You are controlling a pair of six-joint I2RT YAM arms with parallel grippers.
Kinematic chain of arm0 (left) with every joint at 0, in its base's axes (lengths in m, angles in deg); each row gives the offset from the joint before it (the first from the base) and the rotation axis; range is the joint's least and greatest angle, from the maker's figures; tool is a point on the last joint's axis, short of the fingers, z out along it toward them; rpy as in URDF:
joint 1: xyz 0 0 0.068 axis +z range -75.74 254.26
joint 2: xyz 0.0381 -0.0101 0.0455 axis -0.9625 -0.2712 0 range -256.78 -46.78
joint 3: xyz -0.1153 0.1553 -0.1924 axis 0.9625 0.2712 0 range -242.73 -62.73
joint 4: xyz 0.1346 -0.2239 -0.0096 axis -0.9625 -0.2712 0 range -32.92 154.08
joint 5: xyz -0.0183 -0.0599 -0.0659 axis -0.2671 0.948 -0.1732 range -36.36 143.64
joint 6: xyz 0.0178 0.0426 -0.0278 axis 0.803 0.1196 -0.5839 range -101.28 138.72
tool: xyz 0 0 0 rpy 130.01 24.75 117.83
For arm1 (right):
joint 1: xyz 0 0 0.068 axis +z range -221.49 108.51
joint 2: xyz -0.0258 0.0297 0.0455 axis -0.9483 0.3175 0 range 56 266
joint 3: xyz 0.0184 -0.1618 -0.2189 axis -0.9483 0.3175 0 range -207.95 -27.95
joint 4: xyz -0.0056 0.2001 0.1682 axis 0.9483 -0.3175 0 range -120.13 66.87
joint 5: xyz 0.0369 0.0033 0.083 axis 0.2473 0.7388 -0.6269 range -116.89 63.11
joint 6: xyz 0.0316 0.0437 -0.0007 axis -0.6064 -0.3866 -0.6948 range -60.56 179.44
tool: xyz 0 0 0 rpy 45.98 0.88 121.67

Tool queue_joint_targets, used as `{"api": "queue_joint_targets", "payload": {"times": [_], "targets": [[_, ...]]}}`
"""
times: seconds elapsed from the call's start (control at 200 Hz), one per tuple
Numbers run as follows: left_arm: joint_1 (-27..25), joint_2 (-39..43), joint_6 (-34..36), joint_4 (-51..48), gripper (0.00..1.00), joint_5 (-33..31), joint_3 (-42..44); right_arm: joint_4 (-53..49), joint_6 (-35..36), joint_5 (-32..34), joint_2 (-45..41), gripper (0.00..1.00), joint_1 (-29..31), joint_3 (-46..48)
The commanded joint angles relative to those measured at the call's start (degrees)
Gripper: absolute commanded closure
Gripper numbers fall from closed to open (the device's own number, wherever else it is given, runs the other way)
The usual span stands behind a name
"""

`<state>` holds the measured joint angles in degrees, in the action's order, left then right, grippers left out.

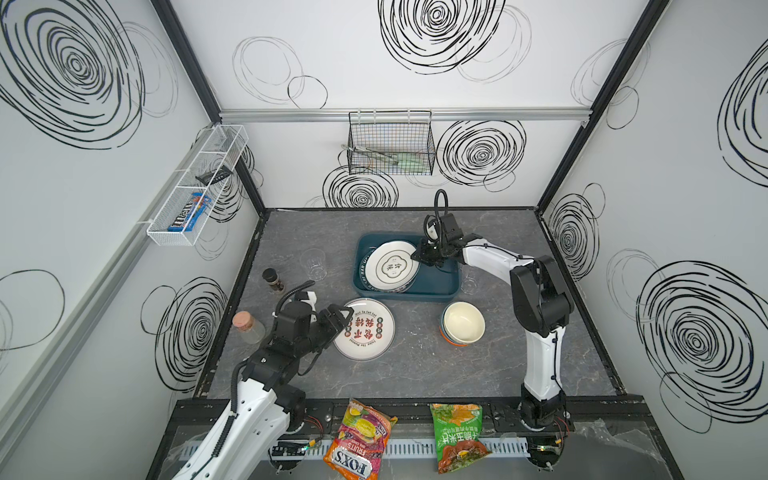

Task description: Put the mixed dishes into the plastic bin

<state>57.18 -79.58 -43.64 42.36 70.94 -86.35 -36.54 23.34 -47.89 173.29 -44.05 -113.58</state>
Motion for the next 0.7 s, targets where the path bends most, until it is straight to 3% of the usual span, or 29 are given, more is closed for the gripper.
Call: {"api": "queue_joint_targets", "payload": {"times": [0.0,0.125,0.36,0.695], "targets": [[0.47,0.45,-0.16,0.58,0.27,-0.43,0.58,2.16,-1.01,-0.16,0.37,0.97,0.45,-2.52],[0.50,0.45,-0.14,0.53,0.27,-0.41,0.75,2.08,-0.95,-0.01,0.83,0.94,0.61,-2.62],[0.56,0.54,-0.21,0.51,0.27,-0.42,0.85,-1.58,0.80,3.10,1.70,0.75,1.47,-4.02],[0.73,0.10,-0.54,1.06,0.27,-0.49,1.28,-8.38,5.13,11.58,2.56,0.74,2.72,-5.32]]}}
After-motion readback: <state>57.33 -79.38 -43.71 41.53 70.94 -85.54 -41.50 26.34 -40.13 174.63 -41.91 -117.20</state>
